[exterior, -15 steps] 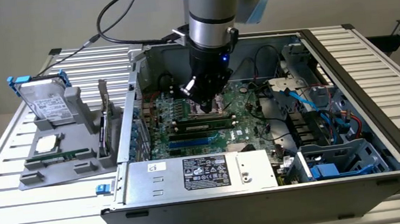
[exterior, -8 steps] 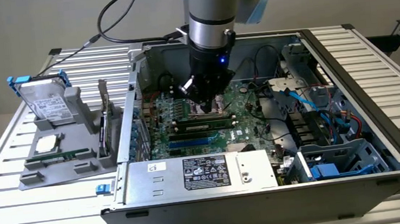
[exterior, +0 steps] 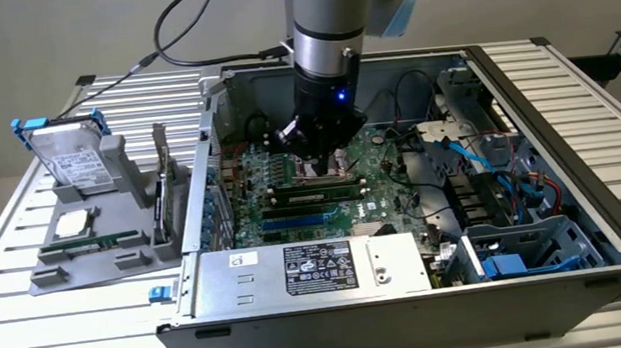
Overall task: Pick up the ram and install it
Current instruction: 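Press down the ram until it locks into place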
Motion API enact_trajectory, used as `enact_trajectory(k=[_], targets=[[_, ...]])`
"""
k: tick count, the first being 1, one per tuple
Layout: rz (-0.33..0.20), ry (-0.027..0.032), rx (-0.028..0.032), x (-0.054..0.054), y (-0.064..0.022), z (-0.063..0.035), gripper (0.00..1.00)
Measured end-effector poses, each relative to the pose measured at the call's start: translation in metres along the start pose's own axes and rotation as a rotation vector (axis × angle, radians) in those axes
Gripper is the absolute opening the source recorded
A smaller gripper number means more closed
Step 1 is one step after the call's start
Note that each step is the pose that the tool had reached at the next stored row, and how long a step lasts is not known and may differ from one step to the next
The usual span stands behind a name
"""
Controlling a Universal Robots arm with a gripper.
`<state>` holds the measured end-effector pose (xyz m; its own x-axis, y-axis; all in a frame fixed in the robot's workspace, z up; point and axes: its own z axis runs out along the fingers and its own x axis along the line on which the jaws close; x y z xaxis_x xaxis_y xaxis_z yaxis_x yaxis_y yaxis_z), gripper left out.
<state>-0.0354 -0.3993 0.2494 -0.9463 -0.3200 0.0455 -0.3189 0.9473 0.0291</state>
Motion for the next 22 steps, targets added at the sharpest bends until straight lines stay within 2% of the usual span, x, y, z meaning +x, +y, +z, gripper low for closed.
enact_trajectory(k=[17, 18, 22], targets=[[0.306, -0.0088, -0.0138, -0.0002, -0.0001, 0.0027, 0.1], [0.308, -0.0081, -0.0117, -0.0002, 0.0, 0.0027, 0.1], [0.308, -0.0076, -0.0113, -0.0002, 0.0, 0.0027, 0.1]])
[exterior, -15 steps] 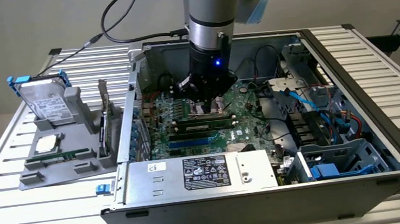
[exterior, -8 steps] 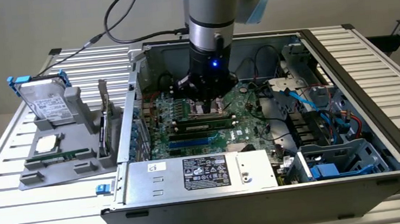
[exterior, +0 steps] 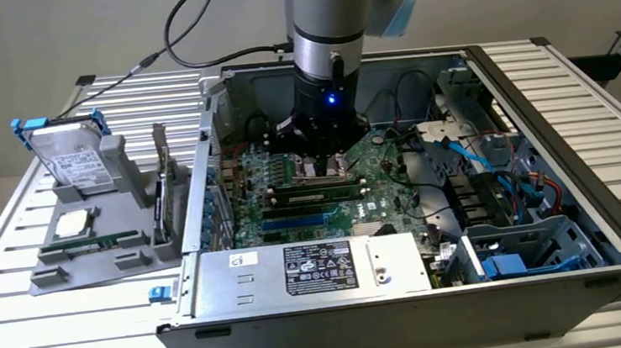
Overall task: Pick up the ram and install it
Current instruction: 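Press down the ram until it locks into place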
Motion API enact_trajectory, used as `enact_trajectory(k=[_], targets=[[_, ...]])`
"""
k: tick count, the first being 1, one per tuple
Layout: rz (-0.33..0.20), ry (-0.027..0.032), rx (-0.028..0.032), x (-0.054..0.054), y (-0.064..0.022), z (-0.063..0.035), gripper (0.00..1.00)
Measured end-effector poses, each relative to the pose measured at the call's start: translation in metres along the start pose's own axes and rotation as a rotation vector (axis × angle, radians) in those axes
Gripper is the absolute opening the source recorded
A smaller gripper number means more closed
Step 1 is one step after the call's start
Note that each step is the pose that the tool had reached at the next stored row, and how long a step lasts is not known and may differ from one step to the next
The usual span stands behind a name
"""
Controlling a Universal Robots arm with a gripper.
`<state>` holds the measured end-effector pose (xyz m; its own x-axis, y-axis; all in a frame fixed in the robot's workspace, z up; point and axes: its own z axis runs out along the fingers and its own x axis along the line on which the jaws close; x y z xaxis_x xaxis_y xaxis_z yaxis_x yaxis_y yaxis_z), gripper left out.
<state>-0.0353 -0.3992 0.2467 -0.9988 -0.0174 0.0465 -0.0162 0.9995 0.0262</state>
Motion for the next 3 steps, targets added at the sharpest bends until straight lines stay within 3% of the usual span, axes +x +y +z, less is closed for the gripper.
enact_trajectory(k=[3], targets=[[0.0, 0.0, 0.0, 0.0, 0.0, 0.0, 0.1]])
